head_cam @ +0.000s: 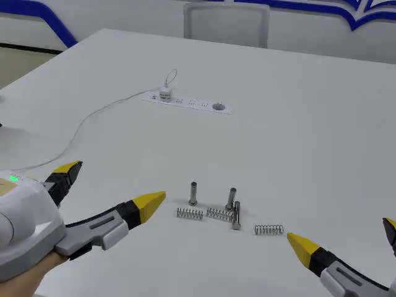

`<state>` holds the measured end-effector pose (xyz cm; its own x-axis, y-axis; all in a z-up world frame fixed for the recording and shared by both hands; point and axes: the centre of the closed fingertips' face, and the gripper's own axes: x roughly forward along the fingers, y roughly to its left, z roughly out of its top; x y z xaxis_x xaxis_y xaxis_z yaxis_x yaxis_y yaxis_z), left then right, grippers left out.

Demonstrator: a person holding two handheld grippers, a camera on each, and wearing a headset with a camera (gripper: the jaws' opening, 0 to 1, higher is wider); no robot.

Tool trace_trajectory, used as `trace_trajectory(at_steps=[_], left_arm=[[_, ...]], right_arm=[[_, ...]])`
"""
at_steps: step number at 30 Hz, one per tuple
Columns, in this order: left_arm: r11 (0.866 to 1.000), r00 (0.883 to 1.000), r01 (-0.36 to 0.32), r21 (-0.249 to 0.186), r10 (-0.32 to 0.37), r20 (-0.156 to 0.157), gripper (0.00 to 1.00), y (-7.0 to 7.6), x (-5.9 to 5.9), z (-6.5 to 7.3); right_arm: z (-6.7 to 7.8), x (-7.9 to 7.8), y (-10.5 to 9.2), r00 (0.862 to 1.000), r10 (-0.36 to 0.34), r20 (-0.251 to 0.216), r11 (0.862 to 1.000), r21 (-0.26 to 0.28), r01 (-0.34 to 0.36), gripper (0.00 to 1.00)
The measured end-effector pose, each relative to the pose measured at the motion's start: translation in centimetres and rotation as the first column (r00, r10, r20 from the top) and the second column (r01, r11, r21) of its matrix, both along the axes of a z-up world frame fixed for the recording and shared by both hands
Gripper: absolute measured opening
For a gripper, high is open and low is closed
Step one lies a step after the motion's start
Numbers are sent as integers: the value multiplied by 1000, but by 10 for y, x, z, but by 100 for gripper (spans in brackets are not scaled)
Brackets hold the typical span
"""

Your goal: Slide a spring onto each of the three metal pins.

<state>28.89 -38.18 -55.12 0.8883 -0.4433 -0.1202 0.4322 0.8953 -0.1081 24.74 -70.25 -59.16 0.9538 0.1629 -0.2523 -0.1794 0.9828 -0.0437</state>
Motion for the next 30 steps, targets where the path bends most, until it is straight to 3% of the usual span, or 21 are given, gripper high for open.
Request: trace_trajectory(at_steps=[30], left_arm=[[1000,1000,13,20,-12,-24,100,-1,-1,-5]], right_arm=[[-11,-2,10,998,38,-53,999,-4,-38,94]])
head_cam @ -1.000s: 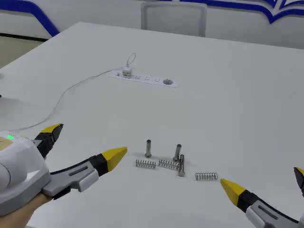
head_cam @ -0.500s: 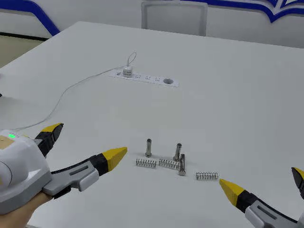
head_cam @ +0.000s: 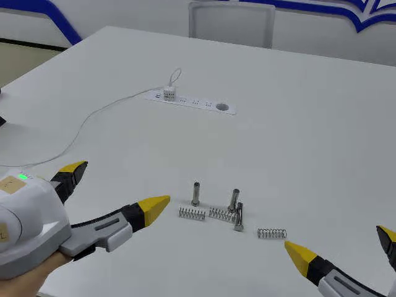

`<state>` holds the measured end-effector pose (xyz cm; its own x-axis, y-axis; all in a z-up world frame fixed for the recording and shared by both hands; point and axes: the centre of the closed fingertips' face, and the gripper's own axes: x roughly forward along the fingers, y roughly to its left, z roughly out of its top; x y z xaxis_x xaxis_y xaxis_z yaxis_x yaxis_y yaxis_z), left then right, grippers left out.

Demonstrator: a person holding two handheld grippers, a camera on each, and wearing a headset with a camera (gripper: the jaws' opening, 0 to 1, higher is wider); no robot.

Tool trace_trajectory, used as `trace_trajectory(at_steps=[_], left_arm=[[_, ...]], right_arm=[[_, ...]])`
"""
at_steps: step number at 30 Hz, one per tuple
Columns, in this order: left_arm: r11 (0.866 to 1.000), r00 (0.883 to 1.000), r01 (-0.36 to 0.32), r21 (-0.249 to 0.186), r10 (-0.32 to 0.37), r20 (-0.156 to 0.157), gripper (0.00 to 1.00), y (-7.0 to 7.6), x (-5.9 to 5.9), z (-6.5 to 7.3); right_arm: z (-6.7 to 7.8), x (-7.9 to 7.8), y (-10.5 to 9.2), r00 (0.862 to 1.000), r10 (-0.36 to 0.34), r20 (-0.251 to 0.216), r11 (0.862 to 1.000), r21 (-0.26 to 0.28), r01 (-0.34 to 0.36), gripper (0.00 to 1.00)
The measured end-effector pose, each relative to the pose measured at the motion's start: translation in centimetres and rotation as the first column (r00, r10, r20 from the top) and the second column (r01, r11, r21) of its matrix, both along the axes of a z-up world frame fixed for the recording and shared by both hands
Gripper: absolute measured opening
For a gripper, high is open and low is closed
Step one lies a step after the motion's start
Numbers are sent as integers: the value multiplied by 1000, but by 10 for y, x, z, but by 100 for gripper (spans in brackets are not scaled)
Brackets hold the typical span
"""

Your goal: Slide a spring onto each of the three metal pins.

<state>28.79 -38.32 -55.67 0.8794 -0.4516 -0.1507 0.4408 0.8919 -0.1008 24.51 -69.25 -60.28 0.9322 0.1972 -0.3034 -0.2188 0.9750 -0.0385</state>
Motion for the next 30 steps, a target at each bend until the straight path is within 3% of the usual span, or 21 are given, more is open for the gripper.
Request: trace_trajectory(at_steps=[9,16,22,30], left_arm=[[1000,1000,10,7,-10,-6,100,-1,-1,-3],[999,999,33,21,-33,-10,100,-6,-3,-5],[996,997,75,58,-74,-12,100,-16,-6,-8],[992,994,105,76,-103,-20,100,-20,-8,-12]], right_arm=[[1,1,0,1000,3,4,1000,-2,-3,92],[-2,8,8,998,52,-22,999,1,-52,84],[-2,25,18,994,75,-74,993,95,-68,79],[-12,57,42,978,147,-147,987,89,-135,64]])
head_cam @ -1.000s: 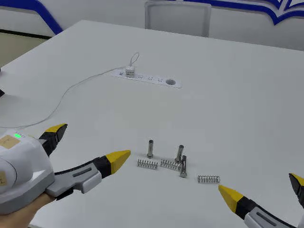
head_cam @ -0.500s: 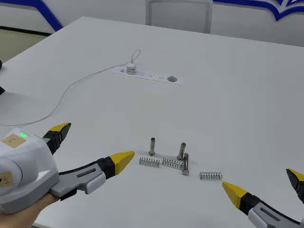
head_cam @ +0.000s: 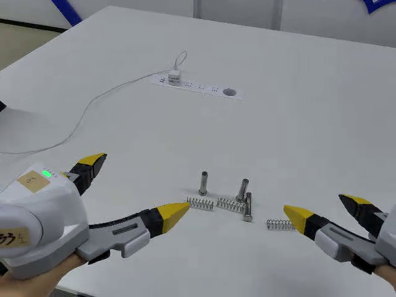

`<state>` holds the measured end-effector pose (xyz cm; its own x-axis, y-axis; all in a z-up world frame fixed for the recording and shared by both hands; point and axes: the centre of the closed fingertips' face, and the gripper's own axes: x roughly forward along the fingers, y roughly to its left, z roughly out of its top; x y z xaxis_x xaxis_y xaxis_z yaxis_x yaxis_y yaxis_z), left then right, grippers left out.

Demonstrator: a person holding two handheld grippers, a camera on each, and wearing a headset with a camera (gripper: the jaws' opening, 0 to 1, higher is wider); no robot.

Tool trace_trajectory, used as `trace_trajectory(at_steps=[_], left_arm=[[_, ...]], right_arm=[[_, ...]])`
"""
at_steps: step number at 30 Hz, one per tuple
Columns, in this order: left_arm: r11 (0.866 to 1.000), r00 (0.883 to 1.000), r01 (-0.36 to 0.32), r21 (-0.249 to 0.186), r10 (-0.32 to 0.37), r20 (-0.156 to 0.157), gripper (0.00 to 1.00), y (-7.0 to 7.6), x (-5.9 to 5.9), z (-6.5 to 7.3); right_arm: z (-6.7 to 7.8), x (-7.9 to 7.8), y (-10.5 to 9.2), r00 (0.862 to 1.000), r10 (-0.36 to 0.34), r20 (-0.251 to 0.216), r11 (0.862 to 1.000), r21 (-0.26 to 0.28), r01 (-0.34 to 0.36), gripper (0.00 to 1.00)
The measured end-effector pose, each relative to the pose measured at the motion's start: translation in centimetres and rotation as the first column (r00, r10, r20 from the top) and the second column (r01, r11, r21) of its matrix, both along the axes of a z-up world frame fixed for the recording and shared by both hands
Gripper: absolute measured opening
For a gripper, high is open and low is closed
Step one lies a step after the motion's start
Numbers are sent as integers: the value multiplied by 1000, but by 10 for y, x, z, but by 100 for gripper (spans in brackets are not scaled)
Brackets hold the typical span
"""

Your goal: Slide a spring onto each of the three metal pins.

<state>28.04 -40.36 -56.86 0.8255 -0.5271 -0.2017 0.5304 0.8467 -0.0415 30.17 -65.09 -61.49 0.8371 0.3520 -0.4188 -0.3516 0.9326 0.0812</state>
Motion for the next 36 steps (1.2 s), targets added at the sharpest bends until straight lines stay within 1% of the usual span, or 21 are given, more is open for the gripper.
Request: trace_trajectory(at_steps=[1,2,4,6,7,8,10,12,14,16,17,19,21,22,25,29,33,34,36], left_arm=[[1000,1000,4,6,-4,-1,100,-1,0,0],[1000,1000,10,17,-10,-3,100,-2,-1,-2],[1000,1000,14,26,-13,-7,100,-1,0,-4],[999,1000,24,25,-23,-13,100,-3,-1,-5],[999,999,29,21,-28,-16,100,-5,-1,-5],[999,999,31,22,-31,-17,100,-5,-1,-6],[999,999,34,32,-34,-19,100,-5,-1,-7],[999,999,36,35,-36,-23,100,-5,0,-9],[999,999,36,34,-35,-22,100,-5,0,-9],[999,999,34,28,-33,-24,100,-4,0,-9],[999,999,30,17,-29,-32,100,-2,1,-9],[1000,999,15,5,-15,-36,100,1,2,-9],[1000,999,1,-8,-1,-34,100,4,3,-7],[1000,999,-7,-17,7,-35,100,6,4,-6],[999,999,-23,-38,21,-41,100,9,5,-5],[997,998,-42,-60,40,-47,100,13,5,-4],[994,997,-65,-83,61,-54,100,18,7,-3],[994,996,-69,-87,64,-58,100,19,7,-3],[993,996,-75,-94,70,-60,100,19,7,-3]], right_arm=[[-3,2,3,1000,11,-13,1000,0,-11,62],[-7,5,7,999,20,-40,1000,-1,-20,61],[-14,9,10,998,24,-65,1000,1,-24,59],[-24,13,15,993,36,-110,999,-1,-37,57],[-30,15,19,989,43,-141,999,-1,-44,55],[-32,17,20,987,46,-155,999,0,-46,54],[-36,24,23,985,42,-165,999,2,-42,50],[-43,29,26,979,39,-198,999,4,-39,48],[-45,34,30,978,40,-204,999,6,-40,46],[-49,36,35,973,52,-223,999,4,-52,43],[-52,36,40,967,71,-244,997,7,-72,40],[-56,38,42,963,71,-258,997,6,-72,34],[-62,40,45,957,73,-279,997,7,-74,33],[-65,39,48,952,72,-297,997,14,-71,33],[-71,41,53,943,72,-325,997,32,-65,30],[-75,40,59,936,66,-346,998,38,-57,29],[-79,38,62,926,62,-372,998,32,-54,29],[-80,38,61,923,62,-380,998,33,-54,29],[-82,38,59,922,54,-383,999,19,-51,28]])
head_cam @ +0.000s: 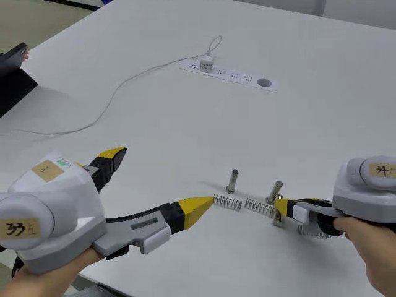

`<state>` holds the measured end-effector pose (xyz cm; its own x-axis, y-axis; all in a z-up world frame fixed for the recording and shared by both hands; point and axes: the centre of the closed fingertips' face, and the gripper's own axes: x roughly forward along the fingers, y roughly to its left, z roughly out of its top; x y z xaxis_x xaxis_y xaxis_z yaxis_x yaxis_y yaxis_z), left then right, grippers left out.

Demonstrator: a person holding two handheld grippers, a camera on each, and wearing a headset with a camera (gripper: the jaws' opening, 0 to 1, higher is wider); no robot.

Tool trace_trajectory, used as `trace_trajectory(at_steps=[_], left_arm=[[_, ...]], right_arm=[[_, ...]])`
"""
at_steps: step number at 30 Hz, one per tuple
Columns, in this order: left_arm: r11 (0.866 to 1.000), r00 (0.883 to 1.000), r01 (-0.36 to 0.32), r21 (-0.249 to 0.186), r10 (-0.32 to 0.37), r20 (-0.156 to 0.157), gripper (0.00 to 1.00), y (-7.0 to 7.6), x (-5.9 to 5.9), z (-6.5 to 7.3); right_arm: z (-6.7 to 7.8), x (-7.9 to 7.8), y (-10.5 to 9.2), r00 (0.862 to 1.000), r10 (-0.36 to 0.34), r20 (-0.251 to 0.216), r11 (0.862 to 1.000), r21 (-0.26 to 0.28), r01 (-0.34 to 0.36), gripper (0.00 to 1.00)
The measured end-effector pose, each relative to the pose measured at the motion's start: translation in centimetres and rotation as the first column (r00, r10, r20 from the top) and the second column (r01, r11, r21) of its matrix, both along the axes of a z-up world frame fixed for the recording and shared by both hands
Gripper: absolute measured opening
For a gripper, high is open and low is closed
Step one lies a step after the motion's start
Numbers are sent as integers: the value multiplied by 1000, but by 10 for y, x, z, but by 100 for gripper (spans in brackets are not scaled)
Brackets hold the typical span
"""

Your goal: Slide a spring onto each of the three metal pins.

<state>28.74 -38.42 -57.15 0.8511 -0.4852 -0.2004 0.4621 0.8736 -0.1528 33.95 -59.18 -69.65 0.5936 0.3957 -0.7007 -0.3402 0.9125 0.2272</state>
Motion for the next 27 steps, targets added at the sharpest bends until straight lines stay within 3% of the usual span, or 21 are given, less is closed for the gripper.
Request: trace_trajectory(at_steps=[8,18,27], left_arm=[[1000,1000,5,2,-5,-1,100,-2,-1,0],[1000,1000,2,5,-2,3,100,-1,-1,1],[1000,1000,2,6,-2,2,100,-2,-1,1]], right_arm=[[-2,5,-1,1000,-12,-24,1000,-5,11,24],[-7,6,-3,997,9,-73,998,-69,-14,16],[-8,8,-7,996,-18,-92,997,-81,11,10]])
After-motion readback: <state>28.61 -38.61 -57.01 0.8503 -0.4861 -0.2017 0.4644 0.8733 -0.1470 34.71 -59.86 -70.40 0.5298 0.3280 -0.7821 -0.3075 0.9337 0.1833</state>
